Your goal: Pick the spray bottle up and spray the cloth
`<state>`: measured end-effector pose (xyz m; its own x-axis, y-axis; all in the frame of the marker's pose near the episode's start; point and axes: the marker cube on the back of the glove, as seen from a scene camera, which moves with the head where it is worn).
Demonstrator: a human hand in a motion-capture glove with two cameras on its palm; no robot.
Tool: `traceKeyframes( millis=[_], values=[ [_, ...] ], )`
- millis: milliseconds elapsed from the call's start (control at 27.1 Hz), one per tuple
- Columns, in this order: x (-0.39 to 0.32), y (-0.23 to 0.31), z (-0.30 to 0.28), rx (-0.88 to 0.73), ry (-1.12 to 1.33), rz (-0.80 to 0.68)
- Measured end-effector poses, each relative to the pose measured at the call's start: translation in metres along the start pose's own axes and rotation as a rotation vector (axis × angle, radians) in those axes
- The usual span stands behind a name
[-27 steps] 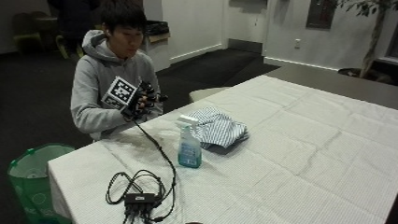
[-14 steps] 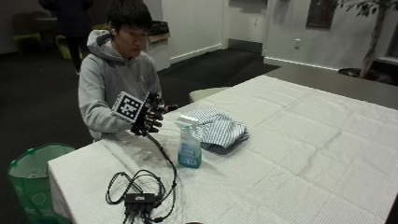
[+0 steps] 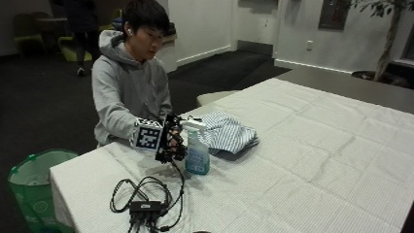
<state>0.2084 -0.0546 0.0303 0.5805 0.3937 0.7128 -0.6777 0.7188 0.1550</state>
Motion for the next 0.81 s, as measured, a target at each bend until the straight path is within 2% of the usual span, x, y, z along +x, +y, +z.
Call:
traceKeyframes(
  millis=[222,407,813],
  values=[
    [-0.002,-0.034,0.014,-0.017,-0.136,0.079],
    [-0.002,-0.035,0.026,0.0,-0.253,0.102],
    [-0.004,-0.049,0.049,-0.043,-0.273,0.063]
  ],
)
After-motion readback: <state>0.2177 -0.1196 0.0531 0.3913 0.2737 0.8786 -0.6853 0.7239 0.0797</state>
